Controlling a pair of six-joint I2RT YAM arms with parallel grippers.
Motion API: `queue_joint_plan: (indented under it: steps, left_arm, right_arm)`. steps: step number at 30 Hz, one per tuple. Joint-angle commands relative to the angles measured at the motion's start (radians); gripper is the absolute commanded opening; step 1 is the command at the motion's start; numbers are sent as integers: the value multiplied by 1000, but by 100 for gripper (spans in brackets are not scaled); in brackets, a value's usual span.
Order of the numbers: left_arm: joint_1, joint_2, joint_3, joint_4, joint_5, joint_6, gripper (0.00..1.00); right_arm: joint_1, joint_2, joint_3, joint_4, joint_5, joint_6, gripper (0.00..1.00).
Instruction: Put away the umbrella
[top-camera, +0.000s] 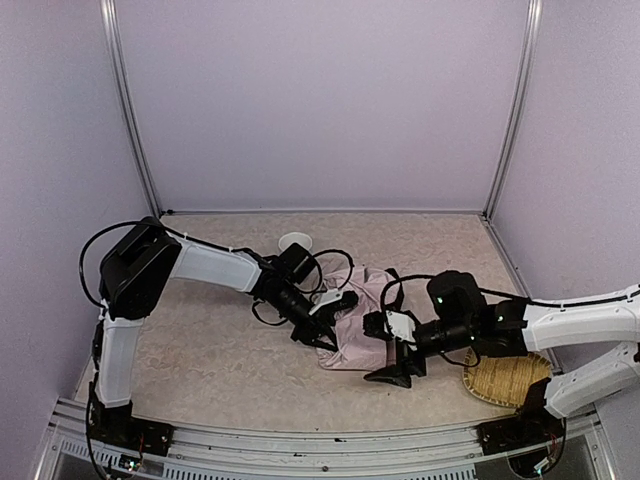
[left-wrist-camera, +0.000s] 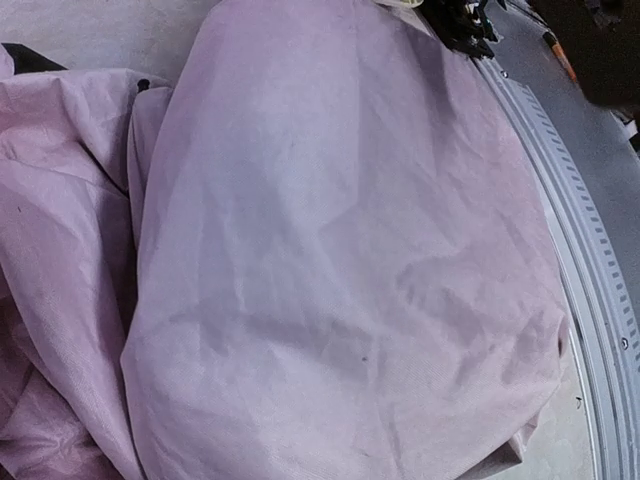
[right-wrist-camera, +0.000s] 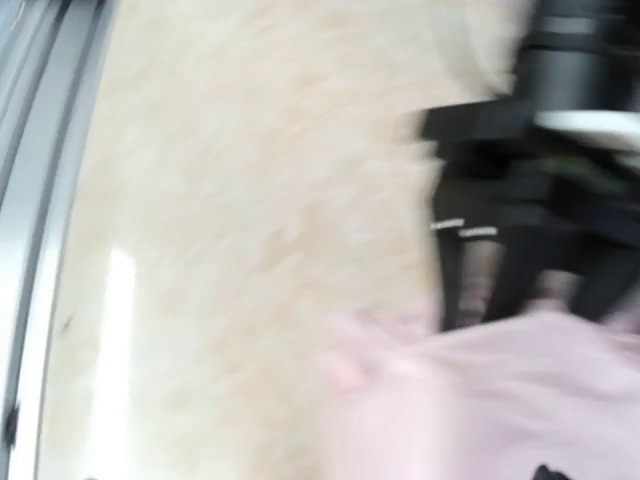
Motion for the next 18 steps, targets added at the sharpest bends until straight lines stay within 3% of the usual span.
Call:
queue_joint_plan:
  steps: [1, 4, 6, 9, 12, 18]
  left_arm:
    - [12, 88, -24, -224, -73, -14, 14]
    - [13, 90, -17, -230, -77, -8, 14]
    - [15, 92, -15, -231, -77, -9, 14]
    - [15, 92, -19, -233, -73, -9, 14]
    - [12, 90, -24, -239, -77, -5, 13]
    - [-2, 80, -33, -243, -83, 33, 12]
  right_arm:
    - [105, 18, -16, 67, 299, -181, 91]
    - [128, 118, 26, 30, 364, -187, 86]
    - [136, 188, 55, 6, 401, -192, 77]
    - [138, 241, 88, 12, 432, -181, 47]
    - [136, 205, 97, 72, 458, -156, 3]
    - [0, 150, 135, 151, 375, -25, 0]
